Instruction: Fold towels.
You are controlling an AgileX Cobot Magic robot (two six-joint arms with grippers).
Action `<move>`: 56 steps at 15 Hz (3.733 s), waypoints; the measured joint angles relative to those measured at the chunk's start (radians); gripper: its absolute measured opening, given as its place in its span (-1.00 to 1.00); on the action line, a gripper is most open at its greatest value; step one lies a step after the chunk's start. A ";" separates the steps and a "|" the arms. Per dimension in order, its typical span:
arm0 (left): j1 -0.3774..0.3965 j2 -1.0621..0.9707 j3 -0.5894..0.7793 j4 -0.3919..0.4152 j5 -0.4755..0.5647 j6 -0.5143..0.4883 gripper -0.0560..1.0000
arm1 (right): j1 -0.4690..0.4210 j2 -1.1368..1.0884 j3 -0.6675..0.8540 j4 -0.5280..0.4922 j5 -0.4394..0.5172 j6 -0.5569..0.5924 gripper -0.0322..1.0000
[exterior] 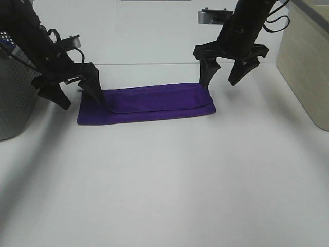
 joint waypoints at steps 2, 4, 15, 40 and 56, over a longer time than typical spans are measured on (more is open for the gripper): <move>0.011 0.034 0.000 -0.028 -0.006 0.018 0.87 | 0.000 0.000 0.000 -0.001 0.001 0.000 0.54; 0.029 0.048 0.000 -0.041 -0.047 0.027 0.87 | 0.000 0.000 0.000 -0.001 0.001 0.000 0.54; 0.009 0.089 -0.017 -0.114 -0.079 0.032 0.87 | 0.000 0.000 0.000 -0.002 0.001 0.001 0.54; -0.233 0.186 -0.468 0.053 0.063 0.081 -0.81 | 0.000 -0.136 0.000 -0.068 0.025 0.051 0.54; -0.355 0.075 -0.468 0.002 0.029 0.025 0.59 | 0.000 -0.374 0.000 -0.081 0.028 0.054 0.54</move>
